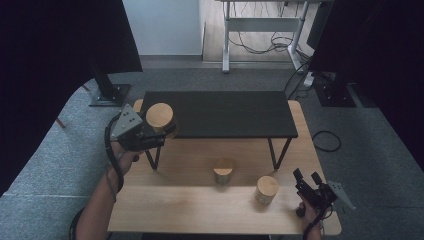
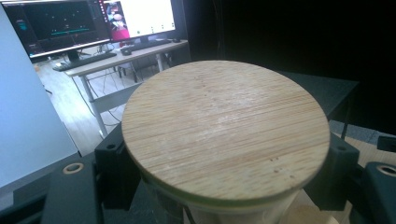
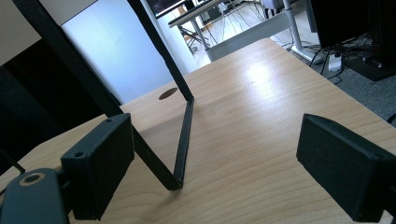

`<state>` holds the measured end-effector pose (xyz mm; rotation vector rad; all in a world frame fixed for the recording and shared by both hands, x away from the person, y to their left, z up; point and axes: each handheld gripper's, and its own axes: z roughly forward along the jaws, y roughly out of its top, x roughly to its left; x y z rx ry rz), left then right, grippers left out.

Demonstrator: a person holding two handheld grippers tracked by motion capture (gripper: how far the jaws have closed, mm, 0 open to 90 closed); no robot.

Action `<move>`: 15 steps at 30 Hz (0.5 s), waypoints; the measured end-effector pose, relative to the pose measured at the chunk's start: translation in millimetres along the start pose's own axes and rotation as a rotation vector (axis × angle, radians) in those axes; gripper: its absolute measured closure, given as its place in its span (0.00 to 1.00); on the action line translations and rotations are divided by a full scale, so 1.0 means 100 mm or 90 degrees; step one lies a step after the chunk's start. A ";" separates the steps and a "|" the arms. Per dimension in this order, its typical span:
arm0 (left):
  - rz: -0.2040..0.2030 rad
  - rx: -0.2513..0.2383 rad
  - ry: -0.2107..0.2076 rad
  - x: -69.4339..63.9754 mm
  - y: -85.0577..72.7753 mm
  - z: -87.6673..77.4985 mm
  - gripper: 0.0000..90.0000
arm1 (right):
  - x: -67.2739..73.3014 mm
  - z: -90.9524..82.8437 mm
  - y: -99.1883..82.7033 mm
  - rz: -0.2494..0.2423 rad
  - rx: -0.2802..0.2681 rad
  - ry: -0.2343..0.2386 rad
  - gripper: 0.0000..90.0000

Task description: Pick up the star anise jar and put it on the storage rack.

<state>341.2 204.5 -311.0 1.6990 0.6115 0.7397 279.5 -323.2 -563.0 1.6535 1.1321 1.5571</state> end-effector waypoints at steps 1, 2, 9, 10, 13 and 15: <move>0.001 0.001 0.000 0.00 0.00 0.01 0.28 | 0.00 0.00 0.00 0.000 0.000 0.000 0.12; 0.001 0.001 0.000 0.01 0.00 0.03 0.28 | 0.00 0.00 0.00 0.000 0.000 0.000 0.12; 0.001 0.003 0.000 0.02 0.02 0.11 0.28 | 0.00 0.00 0.00 0.002 0.000 0.000 0.12; 0.002 0.004 0.000 0.02 0.02 0.12 0.28 | 0.00 0.00 0.00 0.003 0.000 0.000 0.12; 0.005 0.007 0.002 0.03 0.03 0.16 0.28 | -0.01 0.00 0.00 0.003 0.000 0.000 0.12; 0.009 0.011 0.005 0.03 0.03 0.18 0.28 | -0.01 0.00 0.00 0.003 0.000 0.001 0.12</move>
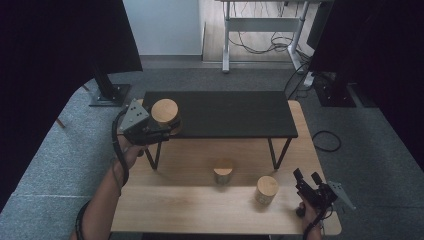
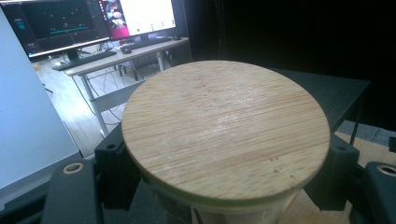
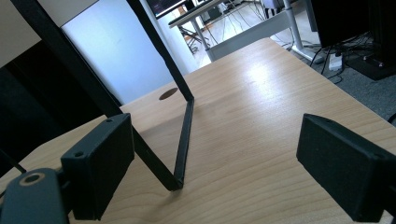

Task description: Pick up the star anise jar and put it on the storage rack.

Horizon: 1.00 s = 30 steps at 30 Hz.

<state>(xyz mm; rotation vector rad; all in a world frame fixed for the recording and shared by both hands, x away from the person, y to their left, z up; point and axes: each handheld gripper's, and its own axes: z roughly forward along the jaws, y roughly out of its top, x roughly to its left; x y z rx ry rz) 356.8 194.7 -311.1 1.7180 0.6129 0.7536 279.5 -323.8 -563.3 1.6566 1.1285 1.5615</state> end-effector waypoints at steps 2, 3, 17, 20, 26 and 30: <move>-0.001 0.001 0.001 0.01 0.00 0.01 0.28 | 0.00 0.00 0.00 0.001 0.000 0.000 0.12; -0.003 0.001 0.002 0.02 -0.01 0.02 0.28 | 0.00 0.00 0.00 0.001 0.000 0.000 0.12; -0.011 0.018 0.029 0.09 -0.14 0.23 0.28 | -0.01 0.00 0.00 0.003 0.000 0.001 0.12; -0.012 0.025 0.036 0.12 -0.15 0.28 0.28 | -0.01 0.00 0.00 0.004 0.000 0.002 0.12; -0.022 0.035 0.037 0.16 -0.19 0.36 0.28 | -0.01 0.00 0.00 0.006 0.001 0.003 0.12; -0.027 0.049 0.040 0.18 -0.23 0.41 0.28 | -0.01 0.00 0.00 0.006 0.000 0.004 0.12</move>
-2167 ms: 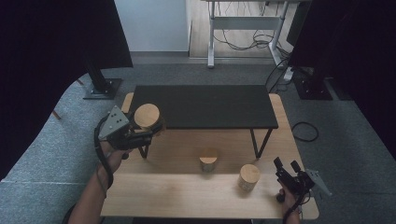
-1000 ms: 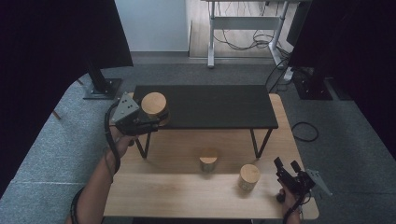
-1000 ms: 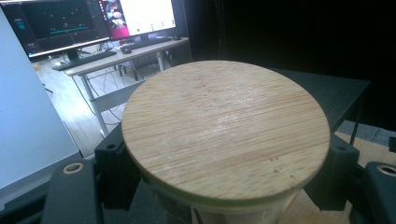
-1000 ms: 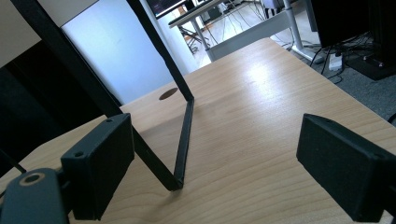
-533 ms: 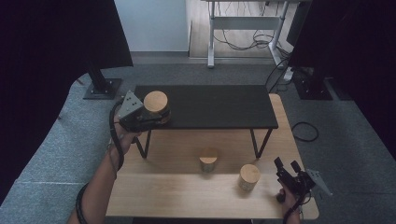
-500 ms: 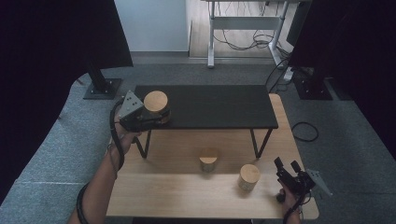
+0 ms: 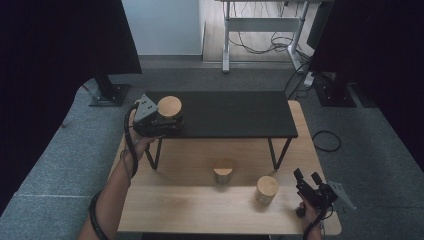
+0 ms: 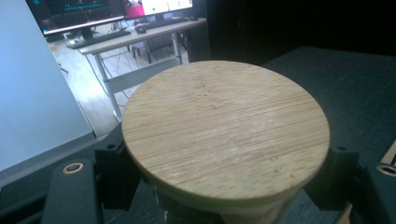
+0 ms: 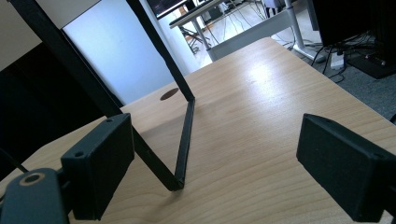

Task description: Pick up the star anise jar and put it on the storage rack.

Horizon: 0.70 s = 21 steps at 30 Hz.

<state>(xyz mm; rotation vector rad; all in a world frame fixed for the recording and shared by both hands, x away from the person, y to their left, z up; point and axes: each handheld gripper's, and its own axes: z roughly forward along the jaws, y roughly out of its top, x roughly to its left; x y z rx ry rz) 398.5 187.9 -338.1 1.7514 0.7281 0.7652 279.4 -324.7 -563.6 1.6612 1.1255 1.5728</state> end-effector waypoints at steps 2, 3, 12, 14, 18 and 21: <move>-0.011 -0.001 -0.001 0.02 -0.01 0.01 0.28 | 0.00 0.00 0.00 -0.001 0.001 0.000 0.12; -0.013 -0.001 0.001 0.03 -0.01 0.02 0.28 | 0.00 0.00 0.00 -0.001 0.000 0.000 0.12; -0.041 0.024 0.024 0.10 -0.02 0.07 0.25 | 0.00 0.00 0.00 -0.004 0.000 -0.001 0.12; -0.039 0.026 0.028 0.10 -0.02 0.06 0.25 | 0.01 0.00 0.00 -0.002 -0.001 -0.001 0.12; -0.035 0.029 0.035 0.08 -0.02 0.07 0.25 | 0.01 0.00 0.00 -0.002 -0.001 -0.001 0.12; -0.034 0.030 0.036 0.08 -0.02 0.06 0.25 | 0.01 0.00 0.00 -0.002 -0.001 -0.001 0.12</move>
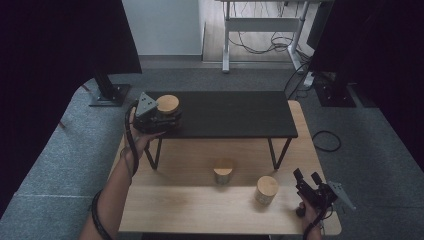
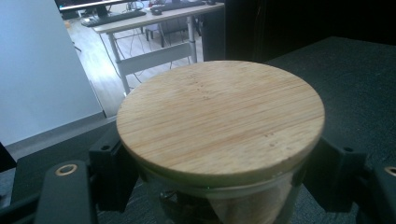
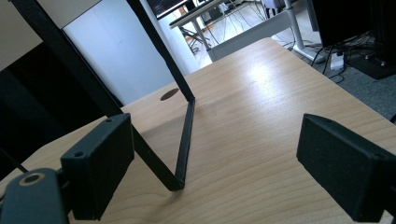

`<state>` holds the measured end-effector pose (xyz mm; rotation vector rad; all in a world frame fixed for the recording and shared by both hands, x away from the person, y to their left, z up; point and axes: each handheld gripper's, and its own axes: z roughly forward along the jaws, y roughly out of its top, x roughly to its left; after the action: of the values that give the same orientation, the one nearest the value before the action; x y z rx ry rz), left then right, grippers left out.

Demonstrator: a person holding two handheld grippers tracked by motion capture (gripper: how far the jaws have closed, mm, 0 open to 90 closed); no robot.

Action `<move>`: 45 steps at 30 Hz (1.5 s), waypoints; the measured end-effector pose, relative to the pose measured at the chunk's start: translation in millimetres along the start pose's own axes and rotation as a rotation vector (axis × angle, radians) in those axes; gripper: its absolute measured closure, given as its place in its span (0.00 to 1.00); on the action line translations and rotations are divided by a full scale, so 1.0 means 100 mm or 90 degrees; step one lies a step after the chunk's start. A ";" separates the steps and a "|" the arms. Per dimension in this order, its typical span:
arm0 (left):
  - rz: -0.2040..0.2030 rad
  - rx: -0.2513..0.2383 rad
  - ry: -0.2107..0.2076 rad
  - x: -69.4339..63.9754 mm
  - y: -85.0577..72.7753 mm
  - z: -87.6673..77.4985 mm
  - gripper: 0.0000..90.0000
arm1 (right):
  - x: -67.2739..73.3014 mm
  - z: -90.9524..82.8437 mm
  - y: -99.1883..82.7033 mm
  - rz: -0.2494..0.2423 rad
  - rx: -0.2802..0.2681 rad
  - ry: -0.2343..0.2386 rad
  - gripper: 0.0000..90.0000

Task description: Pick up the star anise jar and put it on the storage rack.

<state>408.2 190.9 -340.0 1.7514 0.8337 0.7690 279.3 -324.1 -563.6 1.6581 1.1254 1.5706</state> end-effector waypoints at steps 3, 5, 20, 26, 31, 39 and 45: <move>-0.001 -0.001 -0.001 0.00 0.00 0.00 0.25 | 0.00 0.00 0.00 0.000 0.000 0.000 0.12; -0.002 -0.001 -0.002 0.00 0.00 0.00 0.25 | 0.00 0.00 0.00 0.001 0.000 0.000 0.12; -0.015 -0.019 -0.023 0.01 0.02 -0.10 0.16 | 0.00 0.00 0.00 0.004 0.001 -0.001 0.12; -0.018 -0.025 -0.027 0.01 0.01 -0.17 0.13 | 0.00 0.00 0.00 0.003 0.002 -0.002 0.12; -0.025 -0.031 -0.029 0.00 -0.01 -0.22 0.11 | 0.00 0.00 0.00 0.004 -0.001 -0.003 0.12; -0.028 -0.047 -0.028 0.00 -0.02 -0.34 0.11 | 0.00 0.00 0.00 0.005 0.001 -0.001 0.12; -0.020 -0.060 -0.015 -0.04 -0.01 -0.43 0.10 | 0.00 0.00 0.00 0.000 0.000 -0.002 0.12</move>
<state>371.1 209.6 -328.8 1.6576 0.7959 0.7540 279.3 -324.0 -563.6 1.6599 1.1231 1.5680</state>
